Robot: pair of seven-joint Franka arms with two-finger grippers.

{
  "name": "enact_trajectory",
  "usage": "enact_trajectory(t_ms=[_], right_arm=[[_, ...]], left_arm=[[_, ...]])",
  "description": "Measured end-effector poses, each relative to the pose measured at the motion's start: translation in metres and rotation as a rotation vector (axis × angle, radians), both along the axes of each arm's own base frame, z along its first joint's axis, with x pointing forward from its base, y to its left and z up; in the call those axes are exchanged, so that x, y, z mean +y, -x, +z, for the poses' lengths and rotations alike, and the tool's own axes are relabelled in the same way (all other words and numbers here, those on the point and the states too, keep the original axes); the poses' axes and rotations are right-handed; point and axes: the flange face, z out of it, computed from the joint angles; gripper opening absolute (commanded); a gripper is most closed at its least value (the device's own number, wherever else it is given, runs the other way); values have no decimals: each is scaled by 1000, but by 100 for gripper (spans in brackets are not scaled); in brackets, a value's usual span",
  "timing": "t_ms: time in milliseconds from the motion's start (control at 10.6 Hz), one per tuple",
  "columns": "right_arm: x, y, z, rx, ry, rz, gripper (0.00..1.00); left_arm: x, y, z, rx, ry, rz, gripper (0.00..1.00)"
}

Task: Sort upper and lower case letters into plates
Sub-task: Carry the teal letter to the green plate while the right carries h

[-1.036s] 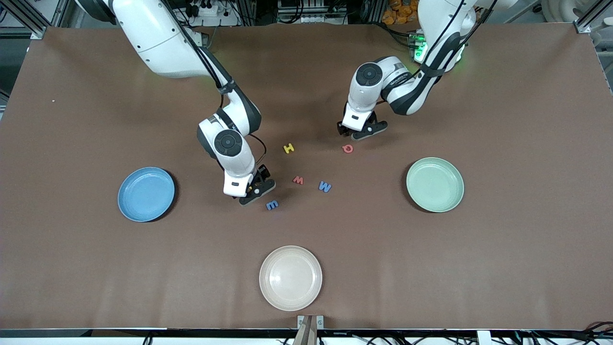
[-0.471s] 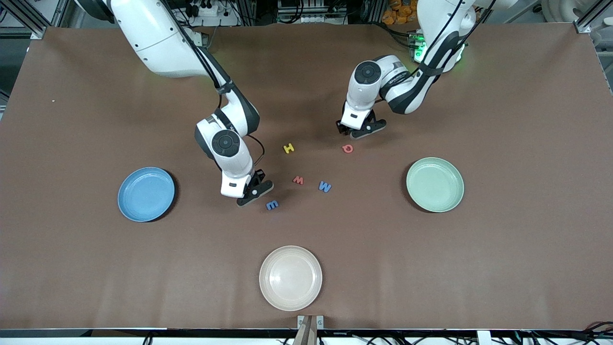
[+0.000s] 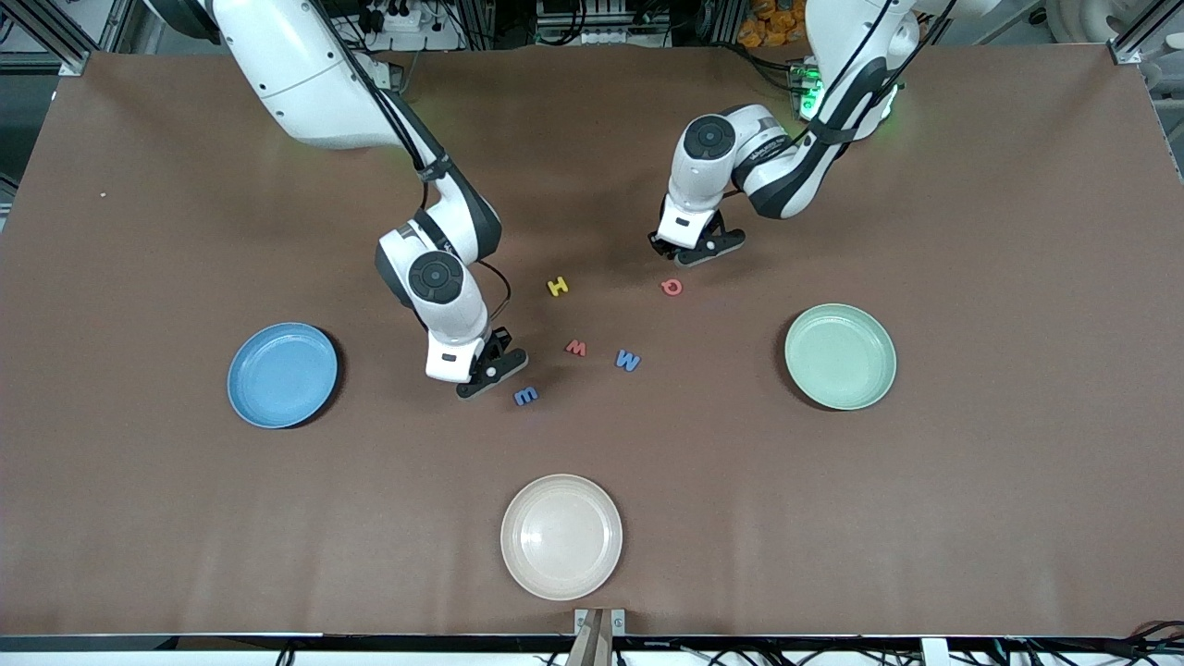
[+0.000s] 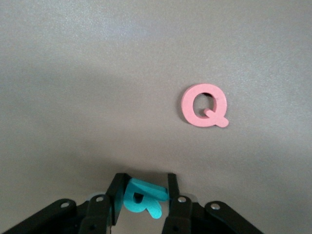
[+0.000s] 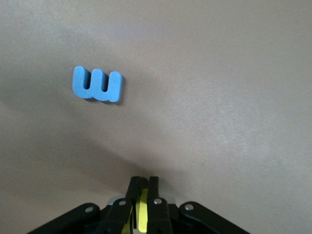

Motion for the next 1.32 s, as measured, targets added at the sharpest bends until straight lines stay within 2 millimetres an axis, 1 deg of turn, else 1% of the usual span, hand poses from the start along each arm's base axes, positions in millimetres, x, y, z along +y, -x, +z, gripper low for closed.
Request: enact_trajectory(t_ms=[94, 188, 283, 377, 471, 659, 848, 1036, 1130, 1224, 1319], right_arm=[[-4, -4, 14, 4, 11, -12, 0], [-12, -10, 30, -1, 20, -29, 0], [-26, -18, 46, -9, 27, -54, 0], [-45, -28, 59, -19, 37, -87, 0], [-71, -40, 70, -34, 46, -130, 0], [-130, -63, 85, -56, 61, -221, 0], [-186, -73, 94, -30, 94, -307, 0], [-237, -75, 98, 23, 121, -380, 0], [-258, -72, 93, 55, 133, -402, 0], [-276, -66, 82, 84, 141, -425, 0], [-289, -59, 73, 107, 147, -445, 7]], left_arm=[[0, 0, 0, 0, 0, 0, 35], [0, 0, 0, -1, 0, 0, 35], [0, -1, 1, -1, 0, 2, 35], [1, -2, 1, -3, -1, 4, 35], [2, -5, 4, -8, -3, 2, 34], [8, -12, 13, -17, -24, -5, 32], [19, -24, 26, -24, -60, -42, 32], [36, -41, 43, -7, -69, -97, 32], [47, -53, 54, 14, -62, -127, 32], [62, -66, 67, 42, -61, -168, 32], [82, -79, 80, 67, -67, -216, 33]])
